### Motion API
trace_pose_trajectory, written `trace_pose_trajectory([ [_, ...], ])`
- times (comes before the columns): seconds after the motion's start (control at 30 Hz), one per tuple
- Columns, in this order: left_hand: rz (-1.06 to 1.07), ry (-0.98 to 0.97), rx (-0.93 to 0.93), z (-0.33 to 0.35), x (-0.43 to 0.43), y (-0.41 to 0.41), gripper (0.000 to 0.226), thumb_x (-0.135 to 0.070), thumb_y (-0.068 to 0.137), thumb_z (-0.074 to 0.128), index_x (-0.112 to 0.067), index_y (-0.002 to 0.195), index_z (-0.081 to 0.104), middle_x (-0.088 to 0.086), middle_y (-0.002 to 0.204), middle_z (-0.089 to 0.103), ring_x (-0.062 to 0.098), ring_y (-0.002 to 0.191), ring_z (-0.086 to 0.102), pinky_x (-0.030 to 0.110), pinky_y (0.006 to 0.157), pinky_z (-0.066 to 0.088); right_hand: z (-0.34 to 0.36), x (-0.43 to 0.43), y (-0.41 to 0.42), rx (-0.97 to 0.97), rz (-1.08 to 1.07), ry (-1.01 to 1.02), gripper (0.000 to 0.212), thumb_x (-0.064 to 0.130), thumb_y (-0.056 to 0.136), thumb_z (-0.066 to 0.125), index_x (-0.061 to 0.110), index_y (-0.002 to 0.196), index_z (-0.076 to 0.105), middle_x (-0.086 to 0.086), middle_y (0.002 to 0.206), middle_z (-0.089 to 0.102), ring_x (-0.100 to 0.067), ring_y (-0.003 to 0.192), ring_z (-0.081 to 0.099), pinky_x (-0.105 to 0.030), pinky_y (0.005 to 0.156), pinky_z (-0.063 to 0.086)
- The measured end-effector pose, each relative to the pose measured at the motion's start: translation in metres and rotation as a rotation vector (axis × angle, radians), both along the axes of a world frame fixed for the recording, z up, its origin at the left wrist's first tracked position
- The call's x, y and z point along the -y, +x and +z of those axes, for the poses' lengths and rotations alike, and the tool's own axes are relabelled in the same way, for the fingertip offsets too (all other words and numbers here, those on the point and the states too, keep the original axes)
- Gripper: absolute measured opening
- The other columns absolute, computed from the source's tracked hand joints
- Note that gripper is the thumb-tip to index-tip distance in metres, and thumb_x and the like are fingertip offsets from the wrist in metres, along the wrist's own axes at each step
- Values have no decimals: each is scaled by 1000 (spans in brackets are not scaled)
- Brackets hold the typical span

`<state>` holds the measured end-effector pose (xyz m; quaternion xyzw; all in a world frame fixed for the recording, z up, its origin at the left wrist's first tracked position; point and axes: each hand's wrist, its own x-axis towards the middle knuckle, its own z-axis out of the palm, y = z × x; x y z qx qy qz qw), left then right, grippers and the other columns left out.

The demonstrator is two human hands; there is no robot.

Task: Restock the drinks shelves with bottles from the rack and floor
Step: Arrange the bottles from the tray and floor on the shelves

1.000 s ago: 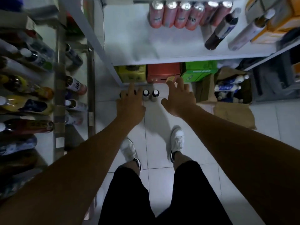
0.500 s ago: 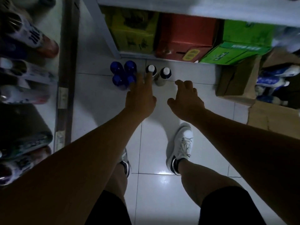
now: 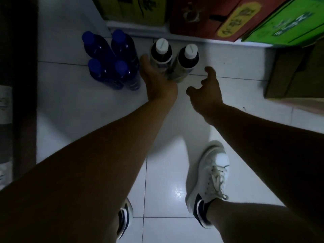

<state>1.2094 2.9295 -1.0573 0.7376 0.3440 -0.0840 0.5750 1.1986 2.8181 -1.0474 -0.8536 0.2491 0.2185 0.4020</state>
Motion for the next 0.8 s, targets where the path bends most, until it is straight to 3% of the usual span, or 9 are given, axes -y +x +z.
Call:
trace_pose_trajectory([
  [0.07, 54, -87, 65, -16, -1, 10, 84, 12, 86, 57, -19, 152, 16, 11, 158, 23, 20, 139, 32, 3, 90, 31, -18, -2, 7, 41, -54, 49, 86, 11, 89, 68, 26, 156, 17, -11, 152, 36, -30, 132, 45, -44, 99, 51],
  [0.2, 19, -53, 137, -42, -10, 32, 76, 10, 84, 58, -19, 148, 27, 12, 149, 40, 28, 137, 42, 50, 108, 43, -39, -1, 32, 102, -27, 133, 101, 10, 82, 78, 24, 157, 12, -9, 156, 34, -26, 140, 39, -41, 112, 40],
  [0.3, -103, 140, 119, -56, -17, 43, 65, 4, 80, 66, -12, 139, 41, 3, 119, 59, 22, 118, 58, 30, 99, 49, -47, 2, 46, 109, 68, 188, 96, 10, 77, 83, 18, 153, 25, -5, 150, 44, -20, 138, 42, -34, 114, 37],
  [0.4, -127, 203, 144, -58, -18, 43, 63, 5, 74, 73, -5, 131, 49, -5, 102, 54, 19, 110, 61, 9, 84, 43, -50, 5, 53, 80, 107, 206, 82, 12, 75, 83, 19, 145, 39, -2, 139, 55, -19, 128, 51, -36, 108, 43],
  [0.47, -138, 113, 137, -53, -16, 36, 63, 6, 76, 72, -7, 133, 48, -7, 112, 54, 12, 116, 53, 14, 94, 43, -50, 5, 52, 51, 52, 218, 74, 14, 74, 83, 21, 139, 48, 2, 132, 60, -17, 121, 56, -33, 100, 46],
  [0.57, -229, 65, 179, -36, -15, 24, 62, 2, 80, 70, -13, 135, 46, 1, 129, 59, 19, 124, 53, 47, 104, 47, -41, 2, 39, 44, -85, 216, 55, 22, 69, 86, 22, 119, 65, 6, 109, 70, -12, 99, 65, -22, 77, 50],
  [0.63, -313, 118, 197, -18, -16, 15, 61, -7, 79, 75, -14, 134, 48, -2, 127, 61, 16, 121, 54, 44, 100, 50, -27, 3, 22, 48, -180, 228, 40, 26, 68, 86, 23, 104, 70, 9, 94, 72, -7, 87, 68, -16, 64, 49],
  [0.73, -358, 120, 212, 27, -18, -10, 63, -15, 77, 79, -17, 134, 50, -17, 118, 55, 4, 113, 51, 19, 87, 47, 12, 13, -9, 79, -204, 220, 23, 28, 65, 85, 26, 83, 71, 13, 79, 73, -1, 73, 69, -18, 62, 50],
  [0.8, -349, 98, 210, 64, -24, -29, 63, -16, 77, 79, -19, 134, 51, -17, 122, 57, 6, 114, 54, 22, 87, 49, 48, 17, -30, 93, -183, 213, 21, 28, 63, 83, 27, 81, 72, 15, 75, 73, 3, 69, 68, -17, 60, 50],
])
